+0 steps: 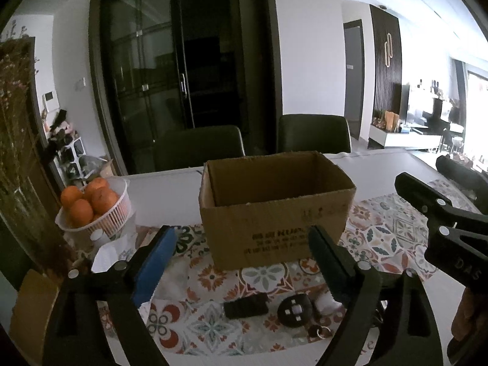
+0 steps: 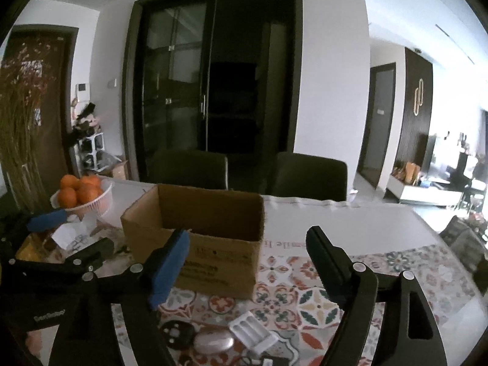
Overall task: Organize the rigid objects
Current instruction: 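Withdraw both tools from the box back toward the remaining items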
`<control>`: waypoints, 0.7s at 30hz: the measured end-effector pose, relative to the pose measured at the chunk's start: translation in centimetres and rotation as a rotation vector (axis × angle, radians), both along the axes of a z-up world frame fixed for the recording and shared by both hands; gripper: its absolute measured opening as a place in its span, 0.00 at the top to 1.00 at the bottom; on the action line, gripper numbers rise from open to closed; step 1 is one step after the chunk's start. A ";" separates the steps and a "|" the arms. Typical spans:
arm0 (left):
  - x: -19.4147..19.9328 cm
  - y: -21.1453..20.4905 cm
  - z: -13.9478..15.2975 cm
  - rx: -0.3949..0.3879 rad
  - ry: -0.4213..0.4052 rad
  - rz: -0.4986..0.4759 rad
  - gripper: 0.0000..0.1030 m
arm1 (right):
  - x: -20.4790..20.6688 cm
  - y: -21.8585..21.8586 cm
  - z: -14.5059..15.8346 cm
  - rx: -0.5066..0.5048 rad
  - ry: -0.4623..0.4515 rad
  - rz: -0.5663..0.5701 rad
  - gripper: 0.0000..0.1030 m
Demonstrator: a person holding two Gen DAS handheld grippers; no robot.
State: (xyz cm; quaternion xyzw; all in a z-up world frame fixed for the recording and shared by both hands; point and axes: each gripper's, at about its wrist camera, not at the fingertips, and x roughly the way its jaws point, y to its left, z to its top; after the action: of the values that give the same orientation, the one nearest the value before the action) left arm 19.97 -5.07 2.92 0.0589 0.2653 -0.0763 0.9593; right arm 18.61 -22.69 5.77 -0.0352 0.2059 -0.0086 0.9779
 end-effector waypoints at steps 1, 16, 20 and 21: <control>-0.3 0.0 -0.1 0.000 -0.002 0.002 0.12 | -0.4 0.0 0.0 -0.005 -0.004 -0.005 0.22; -4.7 -0.8 -2.7 0.008 -0.008 -0.023 0.02 | -4.3 -1.6 -3.7 0.078 0.057 -0.028 0.21; -5.7 -1.3 -3.7 0.033 -0.002 -0.024 0.02 | -5.4 -2.1 -4.9 0.088 0.067 -0.049 0.21; -5.9 -1.4 -3.8 0.036 -0.001 -0.030 0.02 | -5.6 -2.3 -5.1 0.085 0.068 -0.059 0.21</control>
State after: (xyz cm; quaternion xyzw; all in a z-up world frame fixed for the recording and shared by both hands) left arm 14.10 -6.47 -0.92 0.0804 0.2653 -0.0860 0.9570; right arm 12.96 -24.99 0.63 0.0121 0.2399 -0.0278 0.9703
